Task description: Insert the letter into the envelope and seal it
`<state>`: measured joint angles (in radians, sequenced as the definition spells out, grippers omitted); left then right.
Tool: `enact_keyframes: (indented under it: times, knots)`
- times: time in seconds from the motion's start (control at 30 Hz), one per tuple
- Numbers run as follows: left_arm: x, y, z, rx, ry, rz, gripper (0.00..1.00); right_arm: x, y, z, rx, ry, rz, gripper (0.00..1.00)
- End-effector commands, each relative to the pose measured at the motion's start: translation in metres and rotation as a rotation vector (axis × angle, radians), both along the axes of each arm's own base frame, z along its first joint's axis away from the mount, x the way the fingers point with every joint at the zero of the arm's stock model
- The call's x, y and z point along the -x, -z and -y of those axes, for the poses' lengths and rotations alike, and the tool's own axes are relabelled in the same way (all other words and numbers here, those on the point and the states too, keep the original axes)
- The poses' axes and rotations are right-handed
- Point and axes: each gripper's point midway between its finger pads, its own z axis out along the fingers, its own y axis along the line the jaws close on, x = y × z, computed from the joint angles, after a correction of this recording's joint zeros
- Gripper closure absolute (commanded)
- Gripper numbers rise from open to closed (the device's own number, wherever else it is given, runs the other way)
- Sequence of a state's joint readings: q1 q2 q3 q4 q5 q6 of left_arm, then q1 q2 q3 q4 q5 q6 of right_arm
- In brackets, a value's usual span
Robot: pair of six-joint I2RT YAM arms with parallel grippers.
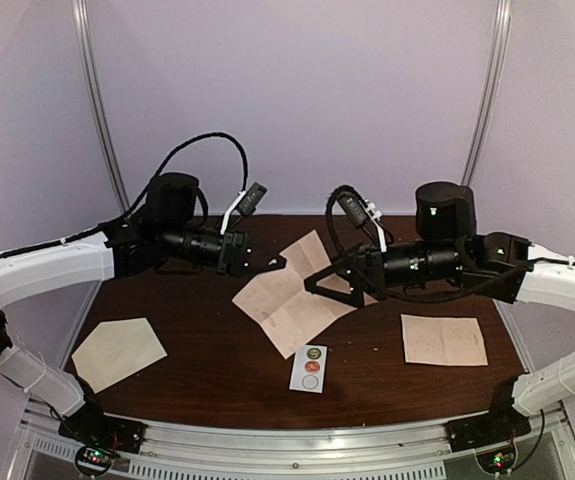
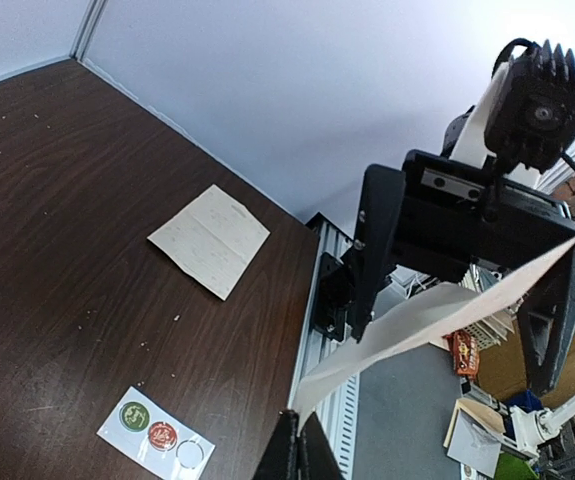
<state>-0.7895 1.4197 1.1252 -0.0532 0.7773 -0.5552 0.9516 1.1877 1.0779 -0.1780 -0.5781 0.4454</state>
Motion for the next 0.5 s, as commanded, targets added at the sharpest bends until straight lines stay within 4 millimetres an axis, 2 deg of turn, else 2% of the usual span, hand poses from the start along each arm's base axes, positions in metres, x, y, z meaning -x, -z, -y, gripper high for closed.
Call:
enact_keyframes:
  times: [0.0, 0.13, 0.3, 0.4, 0.47]
  knots:
    - [0.007, 0.004, 0.001, 0.01, 0.045, 0.029, 1.0, -0.016, -0.006, -0.006, 0.014, 0.119, 0.012, 0.1]
    - [0.007, 0.006, 0.003, 0.011, 0.058, 0.024, 1.0, -0.034, 0.007, -0.004, 0.097, 0.251, 0.048, 0.22]
    - [-0.001, 0.019, 0.007, -0.036, 0.038, -0.01, 1.0, -0.041, -0.002, 0.013, 0.139, 0.325, 0.123, 0.39]
    - [-0.005, 0.02, 0.009, -0.04, 0.024, -0.027, 1.0, -0.037, -0.005, 0.022, 0.15, 0.324, 0.147, 0.65]
    - [-0.006, 0.017, 0.009, -0.034, 0.014, -0.027, 1.0, -0.031, -0.004, 0.027, 0.152, 0.306, 0.148, 0.76]
